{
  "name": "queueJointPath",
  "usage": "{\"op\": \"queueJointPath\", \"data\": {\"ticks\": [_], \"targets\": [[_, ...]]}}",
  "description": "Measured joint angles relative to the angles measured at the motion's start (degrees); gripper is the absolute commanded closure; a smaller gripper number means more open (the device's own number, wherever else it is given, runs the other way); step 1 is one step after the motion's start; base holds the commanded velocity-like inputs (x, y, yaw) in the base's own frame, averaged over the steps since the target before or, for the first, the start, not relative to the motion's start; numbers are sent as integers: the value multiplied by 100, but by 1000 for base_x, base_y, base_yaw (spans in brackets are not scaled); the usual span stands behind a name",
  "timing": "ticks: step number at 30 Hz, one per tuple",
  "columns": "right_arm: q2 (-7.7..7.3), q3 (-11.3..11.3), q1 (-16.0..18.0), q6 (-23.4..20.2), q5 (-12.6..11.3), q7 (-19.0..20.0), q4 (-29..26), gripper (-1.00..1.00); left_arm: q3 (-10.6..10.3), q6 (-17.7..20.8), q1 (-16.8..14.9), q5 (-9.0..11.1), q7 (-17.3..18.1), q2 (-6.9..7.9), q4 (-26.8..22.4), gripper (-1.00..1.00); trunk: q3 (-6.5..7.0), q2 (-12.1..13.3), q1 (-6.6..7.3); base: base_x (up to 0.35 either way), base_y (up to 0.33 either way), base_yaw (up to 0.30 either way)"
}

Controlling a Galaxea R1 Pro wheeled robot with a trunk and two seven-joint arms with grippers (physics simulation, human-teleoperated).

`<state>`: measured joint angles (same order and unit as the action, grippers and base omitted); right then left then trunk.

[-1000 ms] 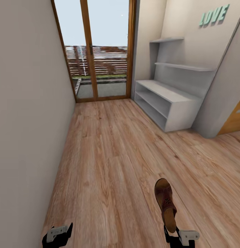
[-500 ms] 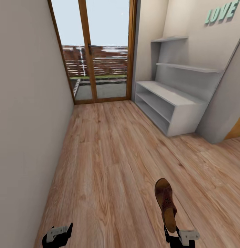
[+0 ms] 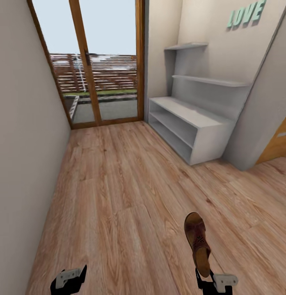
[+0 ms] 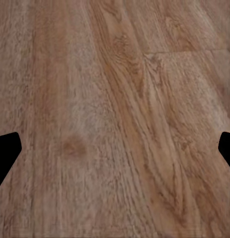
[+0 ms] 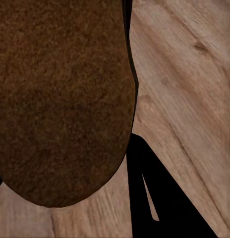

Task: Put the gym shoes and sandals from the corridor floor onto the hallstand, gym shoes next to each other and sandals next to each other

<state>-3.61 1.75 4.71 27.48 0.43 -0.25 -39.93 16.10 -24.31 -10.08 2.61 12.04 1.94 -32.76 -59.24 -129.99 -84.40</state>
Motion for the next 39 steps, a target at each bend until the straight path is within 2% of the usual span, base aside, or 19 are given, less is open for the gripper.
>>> {"op": "queueJointPath", "data": {"ticks": [11, 24, 39], "targets": [[0, 0, 0, 0, 0, 0, 6, 100, 1, -5, 0, 8, 0, -2, 15, -100, 0, 0, 0, 339, 14, -266], [0, -1, 0, 1, 0, 0, 7, 100, 2, -4, 0, 5, 0, -11, 17, -100, 0, 0, 0, 328, 136, -266], [0, 0, 0, 0, 0, -3, 9, 100, 0, -5, 0, 0, 0, -14, 21, -100, 0, 0, -4, 22, 8, -279]]}}
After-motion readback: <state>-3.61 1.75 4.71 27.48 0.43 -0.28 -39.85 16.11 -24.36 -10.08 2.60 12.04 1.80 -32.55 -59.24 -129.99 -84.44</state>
